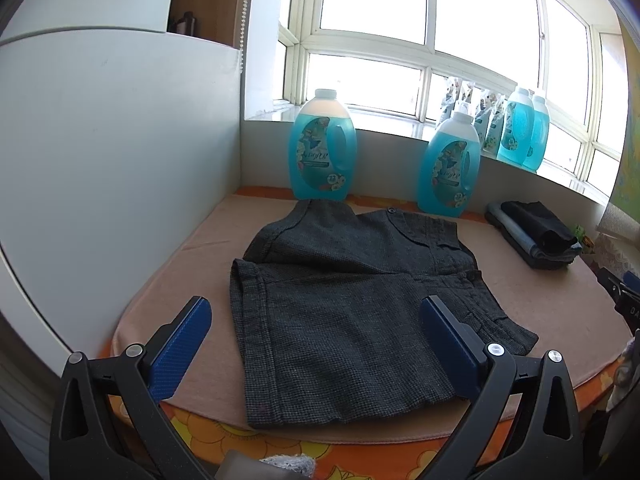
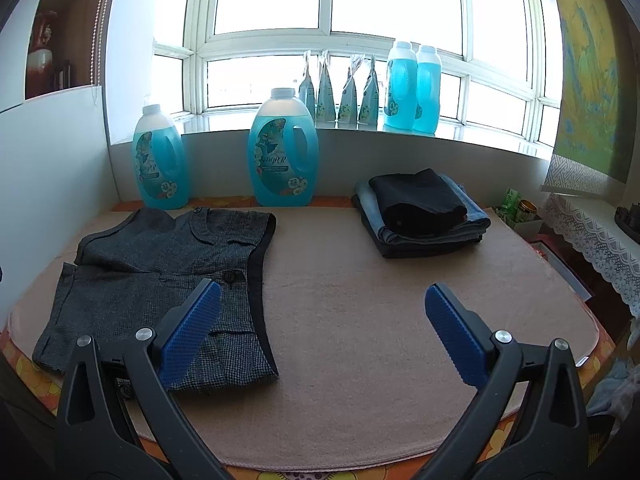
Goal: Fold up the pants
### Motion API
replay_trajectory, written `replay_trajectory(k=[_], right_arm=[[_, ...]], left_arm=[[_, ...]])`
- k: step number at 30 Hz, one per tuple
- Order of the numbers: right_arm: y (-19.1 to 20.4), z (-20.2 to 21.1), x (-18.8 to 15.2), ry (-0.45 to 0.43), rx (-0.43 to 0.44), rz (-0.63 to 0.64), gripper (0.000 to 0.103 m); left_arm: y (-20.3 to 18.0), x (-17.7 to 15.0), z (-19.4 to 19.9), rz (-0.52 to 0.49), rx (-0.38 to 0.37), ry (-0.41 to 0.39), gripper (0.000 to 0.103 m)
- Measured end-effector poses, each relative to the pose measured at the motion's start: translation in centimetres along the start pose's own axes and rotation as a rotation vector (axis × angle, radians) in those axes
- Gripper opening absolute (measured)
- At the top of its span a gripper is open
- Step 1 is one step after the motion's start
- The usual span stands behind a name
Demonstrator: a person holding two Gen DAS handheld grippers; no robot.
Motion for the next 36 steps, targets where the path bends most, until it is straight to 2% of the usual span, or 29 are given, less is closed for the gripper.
replay_trajectory(k=[36], right_arm=[[0.06, 0.48, 0.52, -0.010, -0.005, -0.003, 0.103]], left_arm=[[0.30, 0.02, -0.22, 0.006, -0.011, 0.008, 0.103]])
Point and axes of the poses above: each gripper's, at about its wrist camera, not at the fingertips, and z roughly against the way its jaws point, y to its left, x to its top, the point moved 8 cm from there along -z, roughly the way its jaws point, and after that the axes turned 2 degrees about y, right-handed, at the moved point
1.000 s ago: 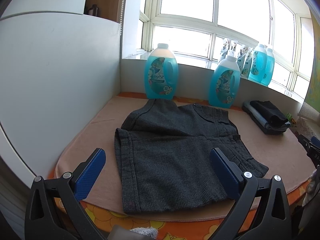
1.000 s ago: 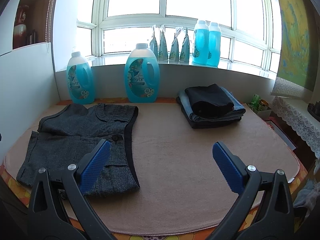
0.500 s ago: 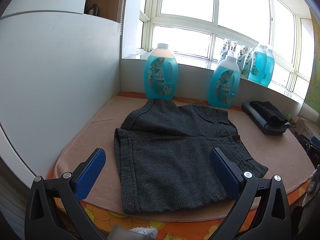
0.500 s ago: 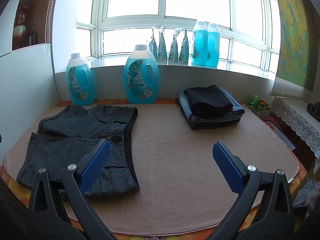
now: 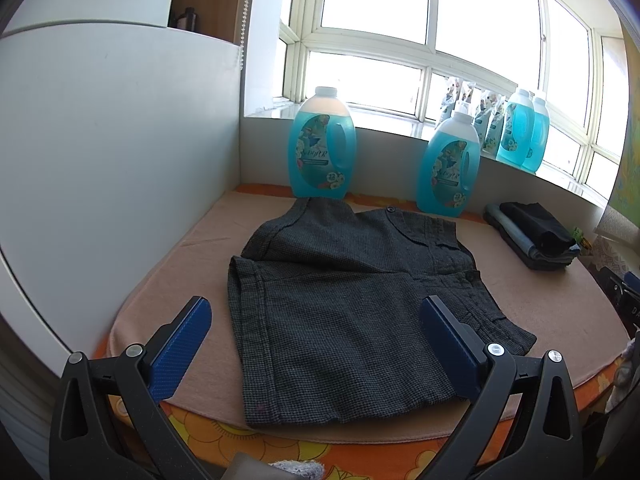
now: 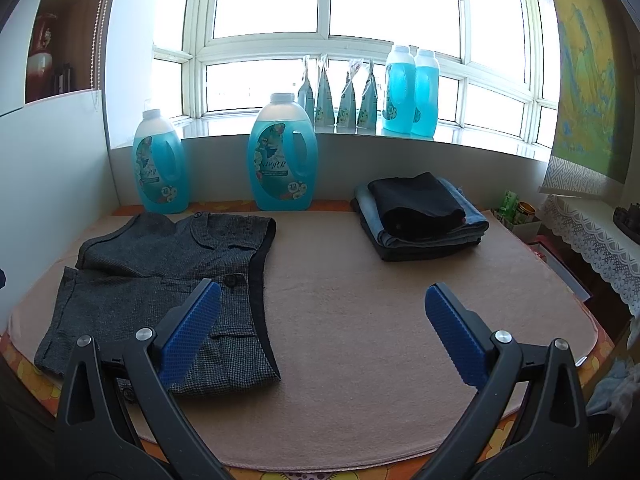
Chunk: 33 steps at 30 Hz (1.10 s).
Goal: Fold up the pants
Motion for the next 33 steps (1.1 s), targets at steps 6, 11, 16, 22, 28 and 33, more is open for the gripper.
replay_trajectory(k=[6, 11, 16, 22, 28, 33], right_arm=[[-0.2, 0.2, 0.2, -0.002, -0.002, -0.001, 0.103], [-0.2, 0.2, 0.3, -0.003, 0.000, 0.000, 0.103], [-0.1, 0.0, 0.5, -0.003, 0.005, 0.003, 0.103], [0.3, -0.2, 0.5, -0.006, 0.007, 0.008, 0.103], [0.5, -0.4, 0.5, -0.003, 0.009, 0.008, 0.103], [0.7, -0.8, 0.3, -0.003, 0.011, 0.010, 0.103]], left_arm=[[-0.3, -0.1, -0.3, -0.011, -0.006, 0.010, 0.103], [-0.5, -0.1, -0.4, -0.015, -0.009, 0.015, 0.103], [-0.4, -0.1, -0.7, -0.015, -0.010, 0.021, 0.103], [-0.4, -0.1, -0.7, -0.016, -0.012, 0.023, 0.103], [-0.4, -0.3, -1.0, -0.018, -0.012, 0.031, 0.103], [-0.3, -0.5, -1.3, -0.016, -0.012, 0.042, 0.103]])
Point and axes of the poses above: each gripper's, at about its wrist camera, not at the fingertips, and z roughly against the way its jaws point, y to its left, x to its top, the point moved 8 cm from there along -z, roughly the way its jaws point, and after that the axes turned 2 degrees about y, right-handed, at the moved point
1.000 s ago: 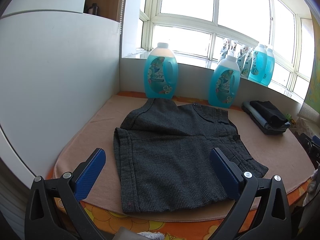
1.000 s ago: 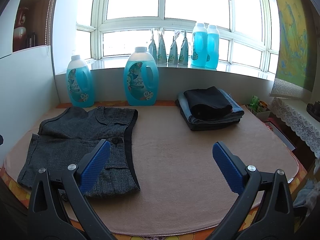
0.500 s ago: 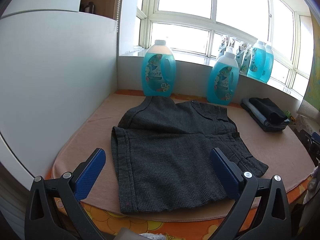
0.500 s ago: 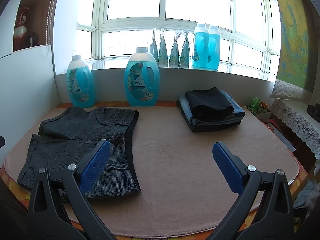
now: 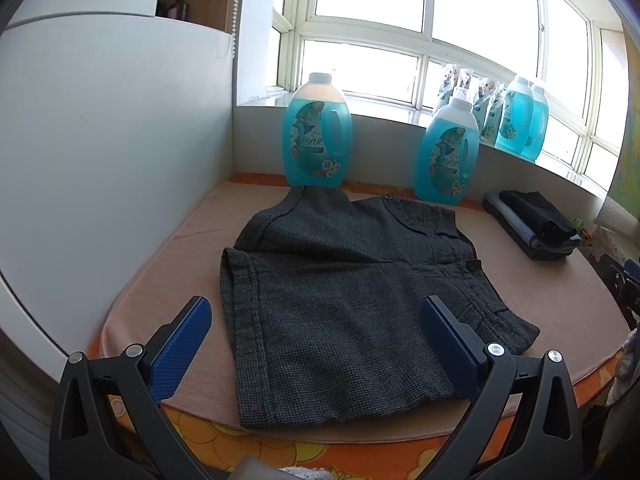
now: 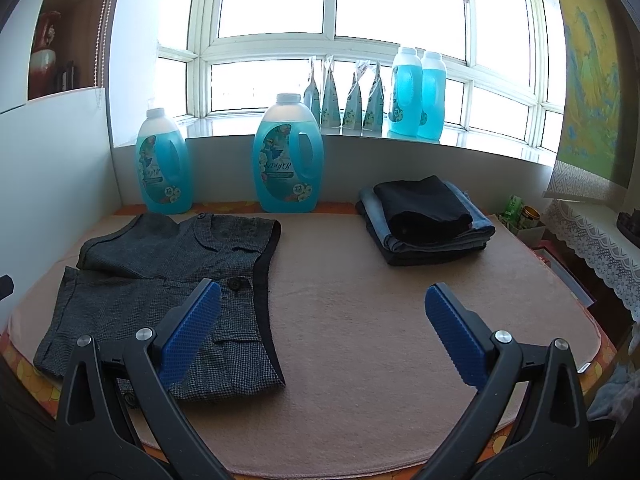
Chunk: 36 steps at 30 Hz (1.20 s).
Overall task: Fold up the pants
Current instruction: 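Move the left tool to the trouser hem and lower it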
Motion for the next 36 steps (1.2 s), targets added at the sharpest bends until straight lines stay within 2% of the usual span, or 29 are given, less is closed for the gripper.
replay_trajectory(k=[15, 25, 31, 35, 36], right_arm=[[0.9, -1.8, 0.4, 0.002, 0.031, 0.017, 0.103], [3.1, -4.2, 1.7, -0.006, 0.082, 0.064, 0.103], [5.2, -6.5, 2.5, 0.016, 0.153, 0.129, 0.103], [7.4, -8.2, 3.0, 0.030, 0.216, 0.198, 0.103], [7.8, -8.7, 3.2, 0.033, 0.227, 0.213, 0.103]], left_arm=[[0.4, 0.2, -1.4, -0.019, -0.001, 0.022, 0.103], [1.9, -0.5, -4.8, -0.007, -0.041, 0.136, 0.103], [3.1, -0.5, -7.1, -0.008, -0.040, 0.200, 0.094], [4.6, 0.1, -8.8, -0.003, -0.029, 0.239, 0.075], [4.8, 0.3, -9.2, -0.009, -0.026, 0.246, 0.074]])
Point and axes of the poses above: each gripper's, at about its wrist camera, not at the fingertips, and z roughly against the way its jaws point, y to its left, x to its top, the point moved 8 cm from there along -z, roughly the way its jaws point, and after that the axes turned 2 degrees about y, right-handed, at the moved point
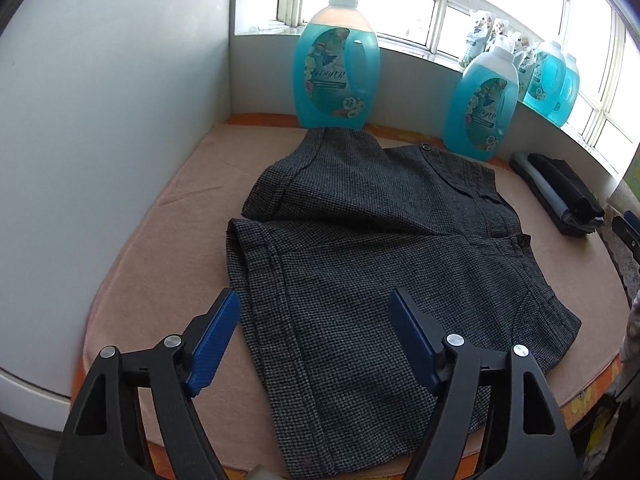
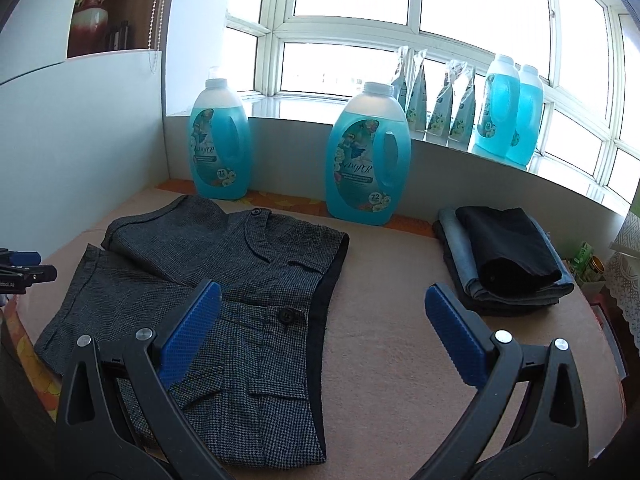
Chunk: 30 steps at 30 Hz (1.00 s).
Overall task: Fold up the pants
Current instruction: 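Move the left tool to the trouser hem and lower it, then grasp the trouser hem with the left gripper while the right gripper grasps the other hem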
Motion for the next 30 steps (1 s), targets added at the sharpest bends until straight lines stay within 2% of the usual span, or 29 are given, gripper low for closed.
replay_trajectory(k=[1, 3, 5, 6, 12, 17, 21, 24, 30], right_arm=[[0.3, -0.6, 0.3, 0.004, 0.011, 0.015, 0.103], [0.7, -1.9, 1.1, 0.010, 0.034, 0.042, 0.103], [1.2, -3.3, 2.1, 0.014, 0.068, 0.069, 0.103], [1.6, -4.1, 2.6, 0.019, 0.087, 0.089, 0.103], [2.7, -9.9, 5.6, 0.088, 0.211, 0.136, 0.103], [3.9, -15.3, 7.8, 0.147, 0.276, 0.156, 0.103], [7.3, -19.4, 9.2, 0.203, 0.370, 0.208, 0.103], [10.0, -22.9, 9.8, 0.244, 0.432, 0.227, 0.103], [15.1, -29.1, 9.5, 0.306, 0.489, 0.271, 0.101]], left_arm=[[0.2, 0.2, -0.4, -0.009, 0.002, 0.012, 0.073], [0.6, 0.6, -1.3, -0.006, -0.005, 0.041, 0.059], [0.7, 1.0, -2.3, 0.007, -0.032, 0.073, 0.058], [0.7, 1.2, -2.7, 0.009, -0.041, 0.086, 0.050], [0.7, 3.4, -4.7, 0.010, -0.041, 0.109, 0.036], [0.3, 6.6, -6.5, 0.010, -0.030, 0.103, 0.036], [-0.3, 8.8, -8.7, 0.023, -0.042, 0.119, 0.036], [-0.5, 9.7, -10.6, 0.029, -0.036, 0.135, 0.036], [-1.0, 10.3, -13.9, 0.002, -0.025, 0.185, 0.036]])
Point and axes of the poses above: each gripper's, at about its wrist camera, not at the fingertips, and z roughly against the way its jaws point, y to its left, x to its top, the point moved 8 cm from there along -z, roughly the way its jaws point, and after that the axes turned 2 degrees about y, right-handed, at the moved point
